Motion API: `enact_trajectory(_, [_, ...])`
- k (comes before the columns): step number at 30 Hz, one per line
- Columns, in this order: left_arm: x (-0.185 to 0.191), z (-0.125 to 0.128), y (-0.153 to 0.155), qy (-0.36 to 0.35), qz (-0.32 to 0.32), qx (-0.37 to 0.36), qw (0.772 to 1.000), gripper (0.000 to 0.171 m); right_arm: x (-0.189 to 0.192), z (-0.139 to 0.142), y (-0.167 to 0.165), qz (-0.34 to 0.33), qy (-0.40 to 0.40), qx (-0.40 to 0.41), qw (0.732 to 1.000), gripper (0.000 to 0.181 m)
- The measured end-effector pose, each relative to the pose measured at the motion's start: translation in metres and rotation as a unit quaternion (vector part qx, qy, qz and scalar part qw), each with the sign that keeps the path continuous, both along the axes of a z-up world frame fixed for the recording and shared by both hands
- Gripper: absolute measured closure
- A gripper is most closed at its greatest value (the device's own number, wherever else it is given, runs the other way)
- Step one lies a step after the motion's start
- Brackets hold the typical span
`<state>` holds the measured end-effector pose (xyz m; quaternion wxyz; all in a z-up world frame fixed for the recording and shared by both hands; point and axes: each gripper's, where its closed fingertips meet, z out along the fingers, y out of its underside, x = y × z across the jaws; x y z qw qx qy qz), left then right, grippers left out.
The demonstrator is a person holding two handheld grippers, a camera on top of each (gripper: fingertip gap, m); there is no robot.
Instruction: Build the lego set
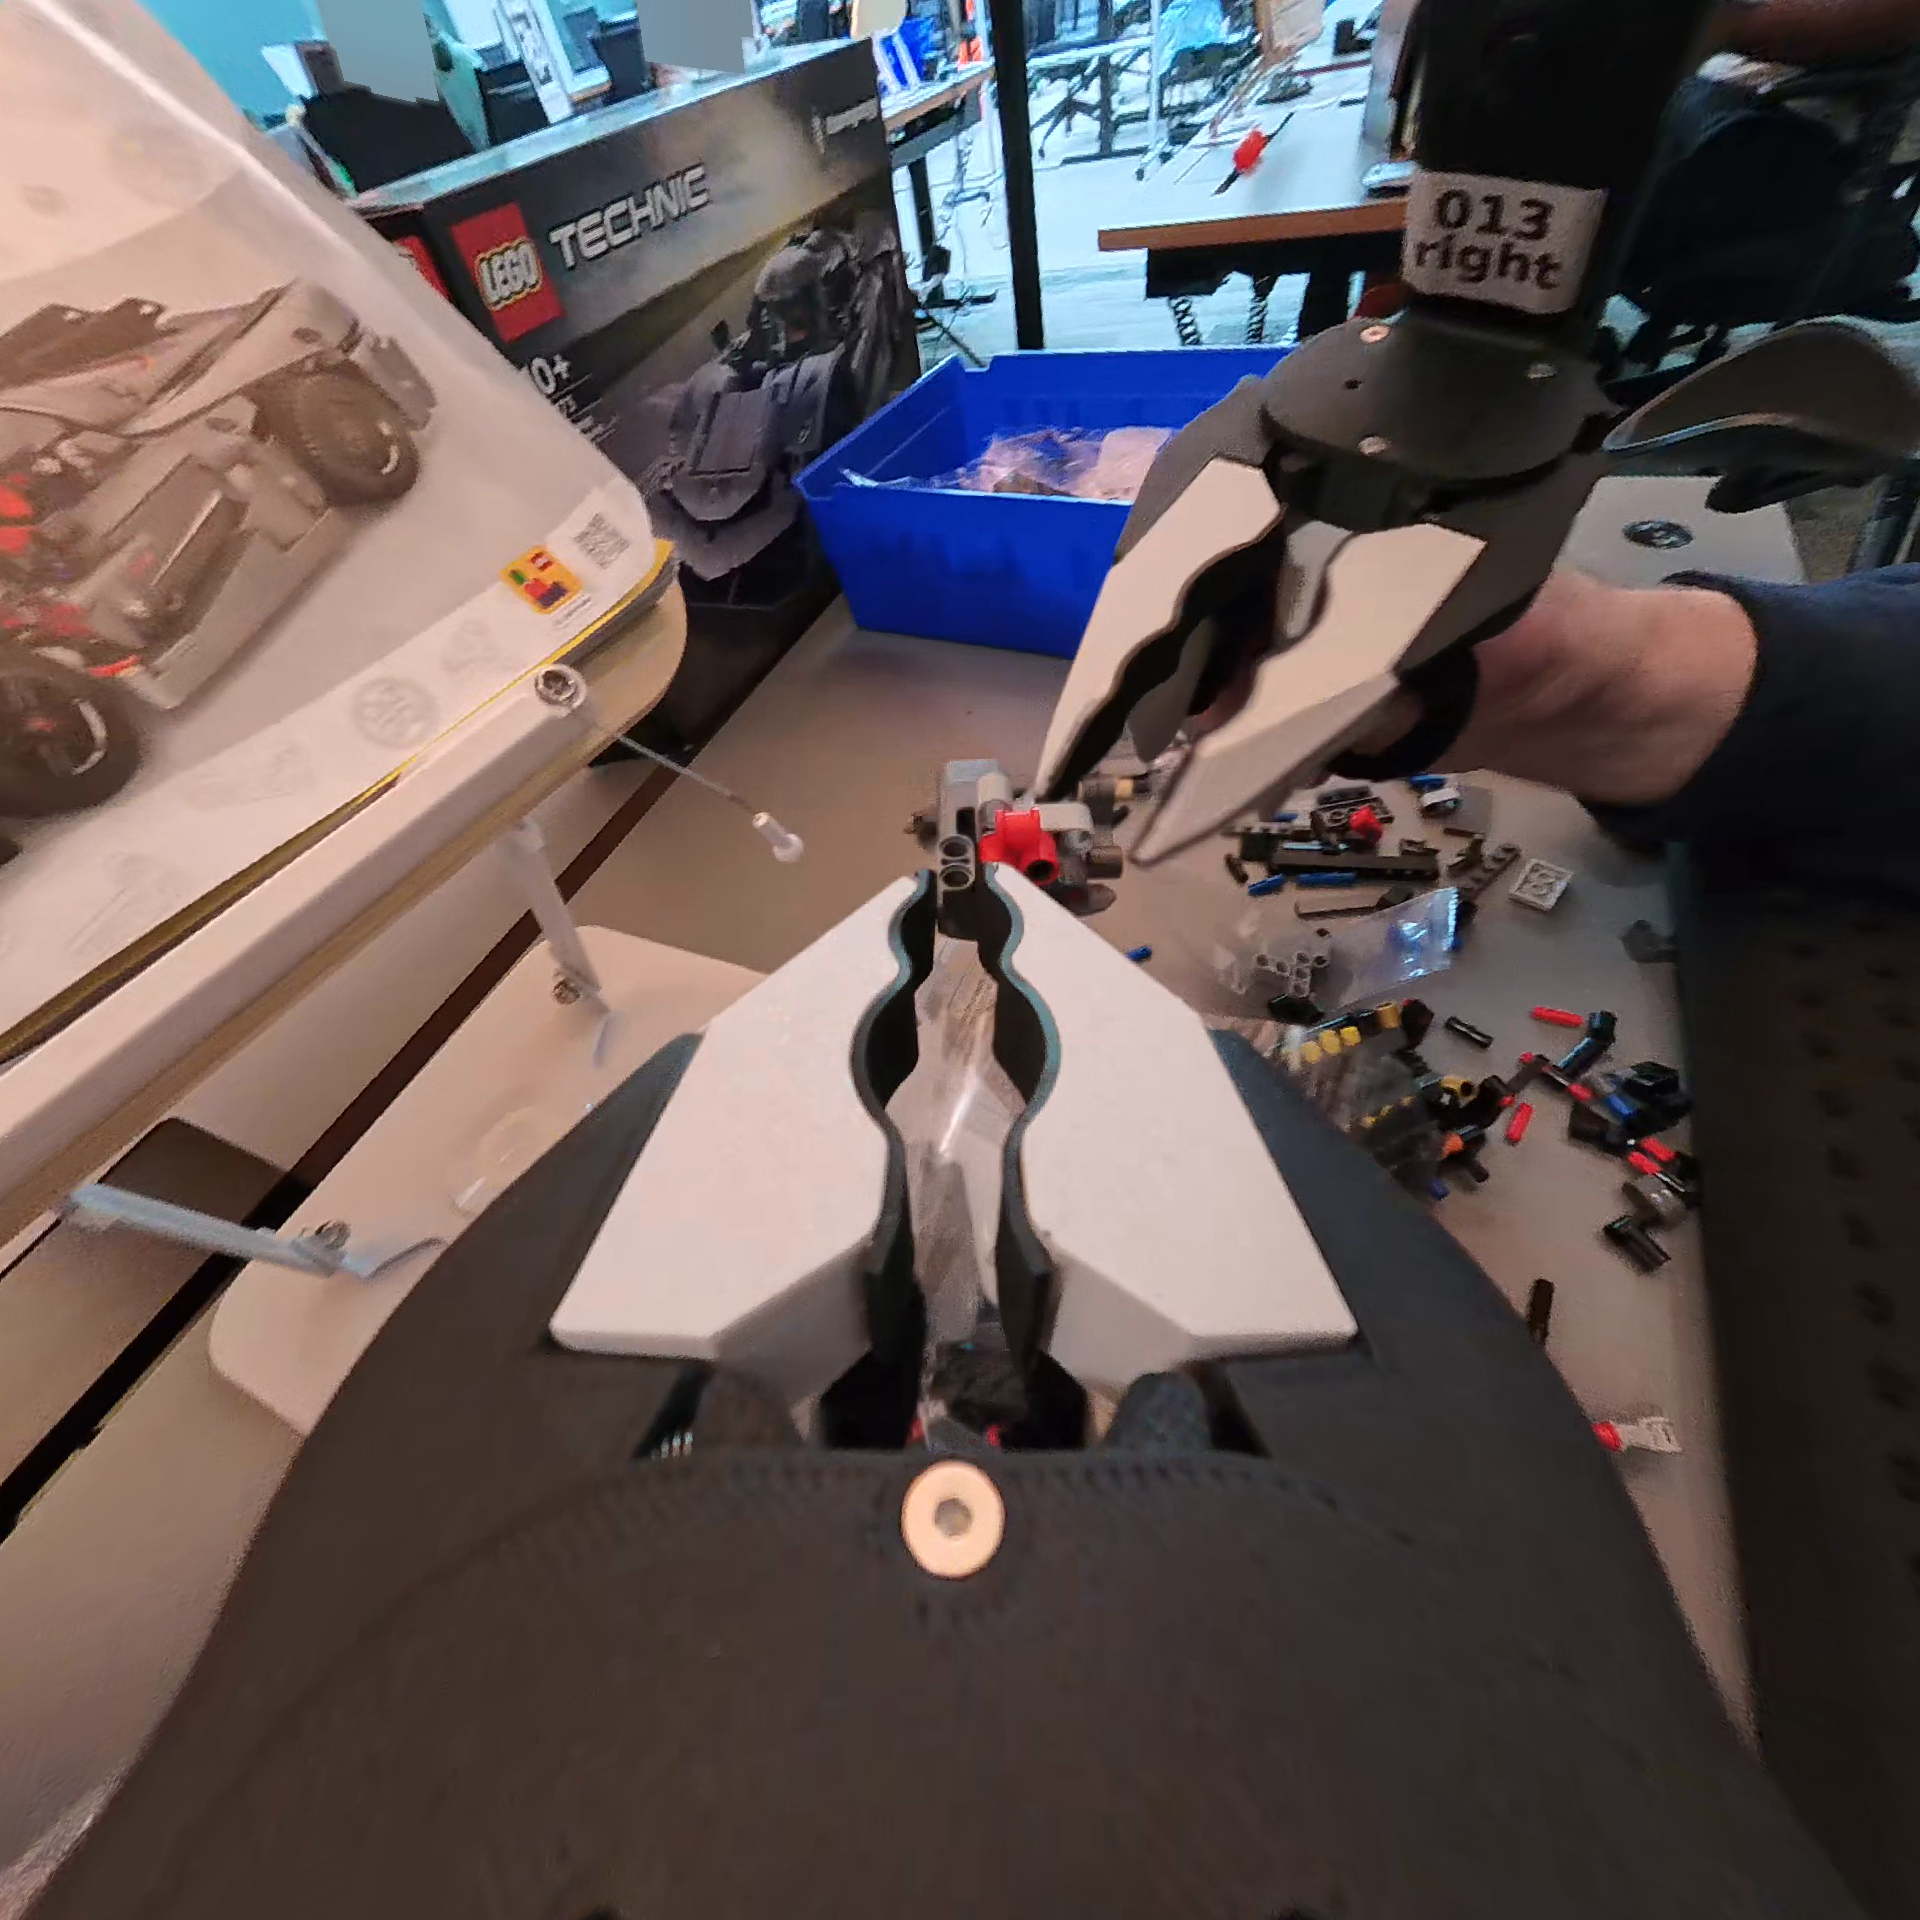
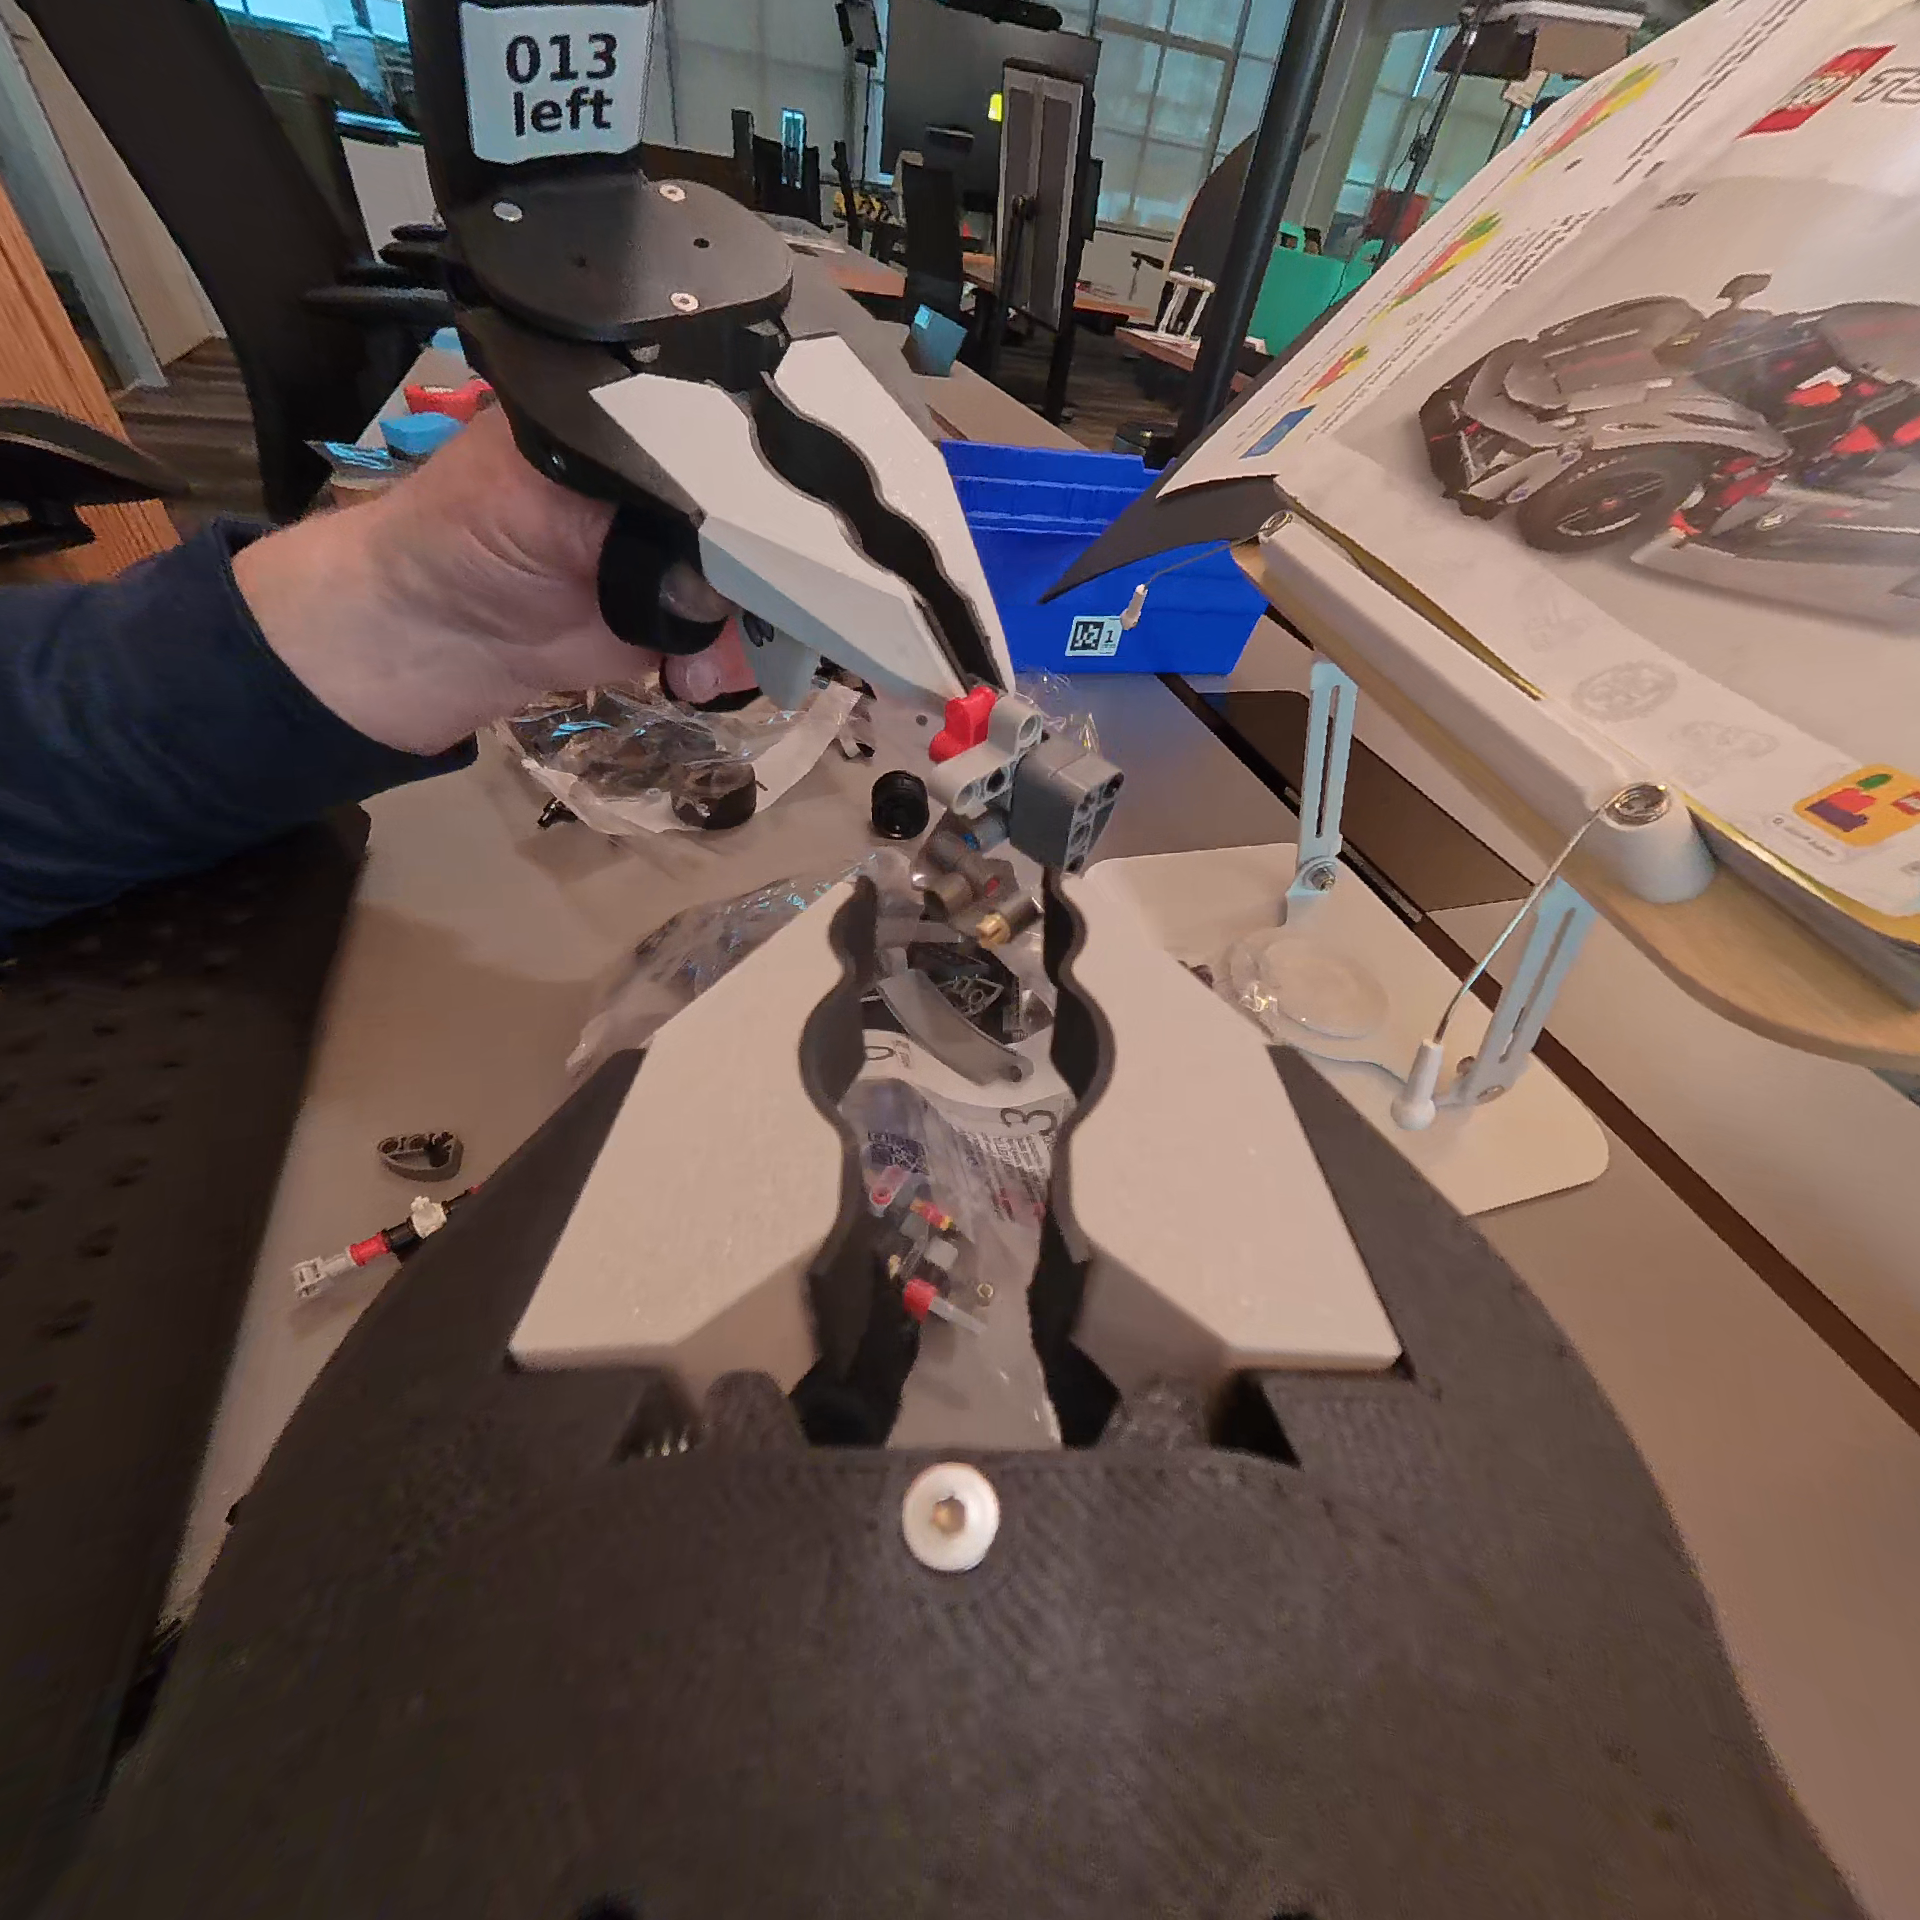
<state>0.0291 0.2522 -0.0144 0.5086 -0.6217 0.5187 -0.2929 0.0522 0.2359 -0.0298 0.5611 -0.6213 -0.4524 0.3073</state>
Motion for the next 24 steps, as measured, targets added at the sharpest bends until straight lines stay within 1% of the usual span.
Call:
enact_trajectory(1, [0.001, 0.001, -0.002, -0.006, -0.005, 0.002, 1.0, 0.167, 0.001, 0.001, 0.0, 0.0, 0.002, -0.002, 1.0, 0.161])
enact_trajectory(2, [0.002, 0.003, -0.003, -0.013, -0.009, 0.001, 1.0, 0.167, 0.002, 0.003, -0.002, 0.002, 0.007, -0.001, 1.0, 0.166])
enact_trajectory(5, [0.004, 0.006, -0.006, -0.035, -0.025, -0.003, 0.999, 0.167, 0.004, 0.008, -0.007, 0.017, 0.017, -0.008, 1.0, 0.169])
enact_trajectory(6, [0.004, 0.005, -0.006, -0.039, -0.027, -0.006, 0.999, 0.167, 0.006, 0.011, -0.007, 0.013, 0.022, -0.004, 1.0, 0.173])
enact_trajectory(10, [0.007, 0.003, -0.005, -0.054, -0.034, -0.017, 0.998, 0.167, 0.007, 0.011, -0.007, 0.008, 0.016, 0.0, 1.0, 0.174])
enact_trajectory(12, [0.008, 0.003, -0.006, -0.061, -0.042, -0.023, 0.997, 0.163, 0.008, 0.009, -0.006, 0.009, 0.011, -0.006, 1.0, 0.174])
enact_trajectory(18, [0.011, 0.005, -0.01, -0.071, -0.052, -0.02, 0.996, 0.163, 0.011, 0.019, -0.01, 0.025, 0.046, -0.013, 0.999, 0.174])
enact_trajectory(22, [0.014, 0.001, -0.009, -0.074, -0.053, -0.034, 0.995, 0.156, 0.013, 0.023, -0.01, 0.021, 0.054, -0.01, 0.998, 0.174])
enact_trajectory(24, [0.015, -0.001, -0.01, -0.073, -0.056, -0.037, 0.995, 0.155, 0.014, 0.026, -0.011, 0.024, 0.065, -0.011, 0.998, 0.174])
